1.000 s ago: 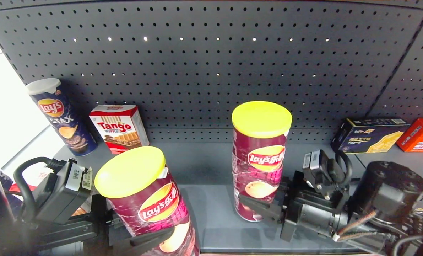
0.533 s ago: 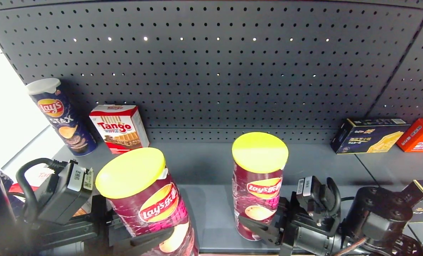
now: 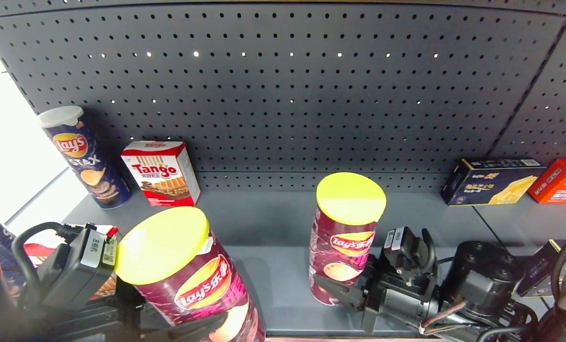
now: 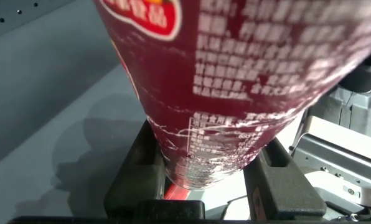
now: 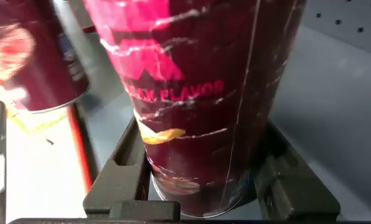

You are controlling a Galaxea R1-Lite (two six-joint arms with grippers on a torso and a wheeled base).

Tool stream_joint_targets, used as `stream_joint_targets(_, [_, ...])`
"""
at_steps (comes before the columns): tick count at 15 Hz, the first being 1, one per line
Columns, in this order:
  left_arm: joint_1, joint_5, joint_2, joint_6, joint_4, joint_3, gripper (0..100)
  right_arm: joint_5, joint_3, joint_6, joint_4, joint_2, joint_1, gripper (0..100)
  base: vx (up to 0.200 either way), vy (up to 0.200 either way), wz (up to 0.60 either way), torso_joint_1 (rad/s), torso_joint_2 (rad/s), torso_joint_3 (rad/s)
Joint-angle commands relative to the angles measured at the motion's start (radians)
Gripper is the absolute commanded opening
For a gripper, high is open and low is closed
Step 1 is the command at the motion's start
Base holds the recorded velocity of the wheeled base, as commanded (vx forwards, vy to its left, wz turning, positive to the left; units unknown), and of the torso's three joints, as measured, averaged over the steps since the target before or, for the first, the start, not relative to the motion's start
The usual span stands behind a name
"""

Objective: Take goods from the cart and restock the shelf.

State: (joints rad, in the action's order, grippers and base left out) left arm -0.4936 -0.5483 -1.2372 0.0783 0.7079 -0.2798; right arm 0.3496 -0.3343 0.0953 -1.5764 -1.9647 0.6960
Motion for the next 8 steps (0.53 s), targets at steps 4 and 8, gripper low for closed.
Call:
stream_joint_targets(4, [0.000,0.001,0.001,0.000,-0.002,-0.001,0,-0.007,0.008,0.020,0.006,0.018,0.004,100,0.000,0.000,0.00,0.000,0.00,0.000])
stream_joint_targets(8, [0.000,-0.001,0.001,0.000,-0.002,-0.001,0,-0.047,0.121,0.024,0.006,0.221,0.020,100,0.000,0.000,0.00,0.000,0.00,0.000])
